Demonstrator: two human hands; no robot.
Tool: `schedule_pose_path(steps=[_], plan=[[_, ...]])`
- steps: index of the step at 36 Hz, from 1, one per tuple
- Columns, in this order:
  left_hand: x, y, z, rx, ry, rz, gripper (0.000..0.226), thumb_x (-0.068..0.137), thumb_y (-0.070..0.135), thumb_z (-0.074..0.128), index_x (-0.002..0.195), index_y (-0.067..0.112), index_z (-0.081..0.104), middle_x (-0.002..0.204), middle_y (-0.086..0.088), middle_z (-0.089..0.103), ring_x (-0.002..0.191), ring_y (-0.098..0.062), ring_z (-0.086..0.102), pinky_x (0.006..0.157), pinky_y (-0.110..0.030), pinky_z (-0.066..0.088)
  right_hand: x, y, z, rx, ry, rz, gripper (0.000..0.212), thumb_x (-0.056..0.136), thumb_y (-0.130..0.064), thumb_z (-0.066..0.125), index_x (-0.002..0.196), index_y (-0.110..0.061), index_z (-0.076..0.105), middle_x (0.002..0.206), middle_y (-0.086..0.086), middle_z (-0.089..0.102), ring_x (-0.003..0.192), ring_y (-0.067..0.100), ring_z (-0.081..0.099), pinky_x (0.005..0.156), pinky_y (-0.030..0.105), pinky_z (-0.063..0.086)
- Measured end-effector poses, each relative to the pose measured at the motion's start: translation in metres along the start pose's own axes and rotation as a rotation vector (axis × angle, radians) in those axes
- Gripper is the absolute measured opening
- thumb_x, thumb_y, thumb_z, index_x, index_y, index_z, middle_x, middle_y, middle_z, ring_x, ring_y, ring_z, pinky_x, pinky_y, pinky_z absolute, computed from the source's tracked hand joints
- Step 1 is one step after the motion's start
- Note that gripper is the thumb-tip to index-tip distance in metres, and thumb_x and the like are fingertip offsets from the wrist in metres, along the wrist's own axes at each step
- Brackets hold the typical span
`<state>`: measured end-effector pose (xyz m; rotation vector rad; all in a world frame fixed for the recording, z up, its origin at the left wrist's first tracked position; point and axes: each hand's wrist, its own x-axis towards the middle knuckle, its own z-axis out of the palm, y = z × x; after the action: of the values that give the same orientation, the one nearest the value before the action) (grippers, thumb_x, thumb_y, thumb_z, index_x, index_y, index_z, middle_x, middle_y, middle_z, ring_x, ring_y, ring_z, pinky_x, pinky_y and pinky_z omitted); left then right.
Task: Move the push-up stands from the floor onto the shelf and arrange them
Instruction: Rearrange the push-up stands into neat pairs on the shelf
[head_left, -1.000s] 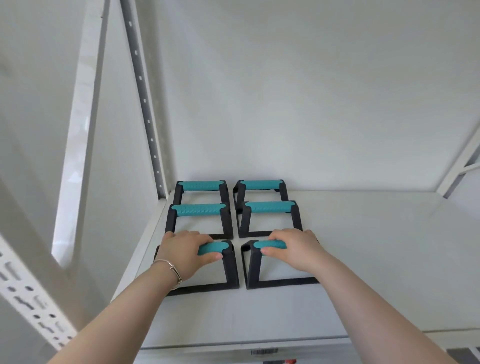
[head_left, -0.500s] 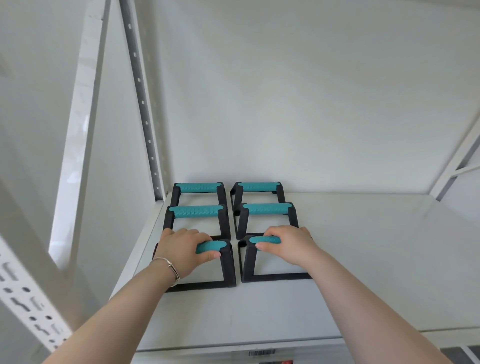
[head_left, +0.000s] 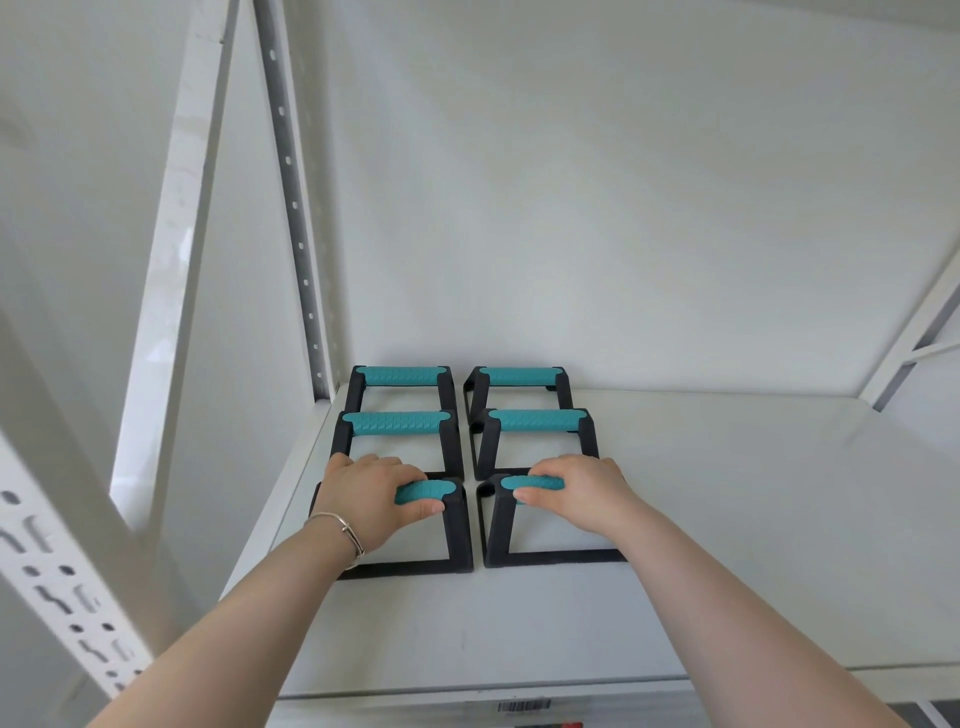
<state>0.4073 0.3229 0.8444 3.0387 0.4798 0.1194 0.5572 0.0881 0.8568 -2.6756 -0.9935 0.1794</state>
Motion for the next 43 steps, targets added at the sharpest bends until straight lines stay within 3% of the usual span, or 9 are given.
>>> schedule_pose_path(steps=[19, 27, 43], plan=[[-0.0012, 0.0014, -0.0025, -0.005, -0.004, 0.000, 0.060, 0.083, 0.078, 0.033, 0.123, 0.041, 0.057, 0.103, 0.017, 0.063, 0.099, -0.011, 0.054, 0.092, -0.035, 0.037, -0.0023, 0.0002, 0.0028, 0.003, 0.027, 0.001, 0.047, 0.086, -0.074, 0.045, 0.099, -0.035, 0.067, 0.094, -0.007, 0.067, 0.095, 0.015, 0.057, 0.094, 0.036, 0.037], [-0.0025, 0.0010, -0.0039, 0.000, 0.001, 0.007, 0.059, 0.084, 0.078, 0.034, 0.124, 0.041, 0.057, 0.103, 0.017, 0.062, 0.100, -0.011, 0.054, 0.091, -0.034, 0.036, -0.0027, 0.0036, 0.0043, 0.005, 0.042, -0.031, 0.045, 0.086, -0.073, 0.046, 0.100, -0.036, 0.067, 0.094, -0.007, 0.065, 0.092, 0.014, 0.054, 0.085, 0.032, 0.031], [-0.0028, 0.0025, -0.0049, 0.003, -0.011, 0.000, 0.060, 0.084, 0.077, 0.034, 0.125, 0.040, 0.057, 0.105, 0.015, 0.063, 0.101, -0.011, 0.054, 0.091, -0.035, 0.036, -0.0014, 0.0035, 0.0073, -0.015, 0.057, -0.024, 0.044, 0.086, -0.073, 0.044, 0.101, -0.037, 0.065, 0.094, -0.010, 0.064, 0.091, 0.012, 0.054, 0.088, 0.033, 0.032]])
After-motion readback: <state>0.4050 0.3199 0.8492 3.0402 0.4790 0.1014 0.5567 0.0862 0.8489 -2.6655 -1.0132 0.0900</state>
